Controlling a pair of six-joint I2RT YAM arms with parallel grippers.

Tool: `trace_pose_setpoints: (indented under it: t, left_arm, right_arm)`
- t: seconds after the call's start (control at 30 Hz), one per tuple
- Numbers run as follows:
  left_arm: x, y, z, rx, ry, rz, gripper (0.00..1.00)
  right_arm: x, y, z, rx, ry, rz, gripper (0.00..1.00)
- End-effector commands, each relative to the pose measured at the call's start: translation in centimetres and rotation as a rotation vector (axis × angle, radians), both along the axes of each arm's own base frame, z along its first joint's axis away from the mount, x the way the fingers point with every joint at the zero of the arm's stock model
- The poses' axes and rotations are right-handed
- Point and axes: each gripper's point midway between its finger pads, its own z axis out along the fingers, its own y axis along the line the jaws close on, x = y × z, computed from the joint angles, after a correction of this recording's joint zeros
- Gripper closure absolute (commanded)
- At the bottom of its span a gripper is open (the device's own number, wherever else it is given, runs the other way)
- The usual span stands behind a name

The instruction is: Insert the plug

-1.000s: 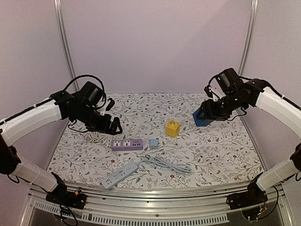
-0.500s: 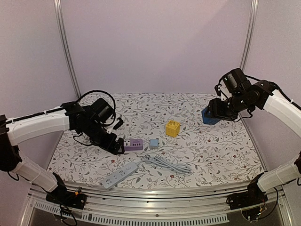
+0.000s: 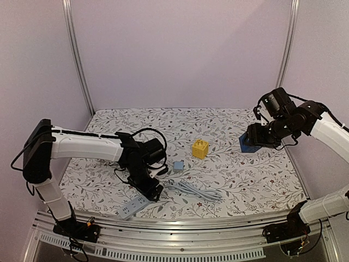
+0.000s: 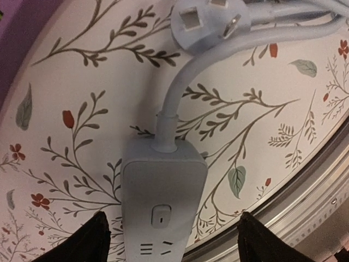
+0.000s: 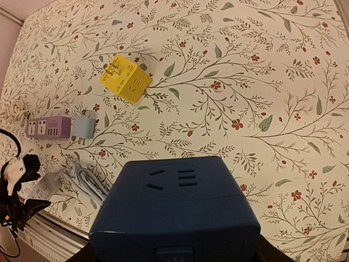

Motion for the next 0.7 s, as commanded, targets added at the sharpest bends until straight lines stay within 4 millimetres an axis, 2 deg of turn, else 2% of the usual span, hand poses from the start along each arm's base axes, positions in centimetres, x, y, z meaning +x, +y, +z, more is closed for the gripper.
trace_pose_setpoints:
  t: [0.0,0.17,0.33,0.43,0.53,0.6,0.67]
  left_arm:
    - [0.2,-0.8,-1.0,0.020,-0.001,-0.043,0.23]
    - [0.4,-0.6,-2.2,0.059,0.003,-0.052,0.35]
    - [1.2,-0.5,-2.4,0.103,-0.030,-0.062,0.69]
    - [1.3,-0.7,-2.4,0.134,-0.056,-0.100,0.78]
    - [1.7,-1.1,-2.5,0.159,-0.082,-0.123,0.87]
    - [2.2,-1.9,-2.2,0.147,-0.098,-0.131,0.89]
    - [2.8,-3.6,-1.5,0.109,-0.108,-0.137,0.89]
  right_arm:
    - [-1.1,-0.9,0.5,-0.010,-0.024,0.004,1.00]
    - [-1.9,-0.8,0.3,0.005,0.002,0.017,1.00]
    - [-2.0,-0.8,0.1,-0.006,0.008,0.029,1.00]
    - [-1.9,-0.9,-0.3,-0.022,0.016,0.034,1.00]
    - [-1.3,-2.6,0.4,-0.094,-0.016,-0.032,1.00]
    - [-1.0,-3.4,1.2,-0.111,-0.052,-0.073,1.00]
    - [-0.8,-3.7,2.0,-0.096,-0.086,-0.098,1.00]
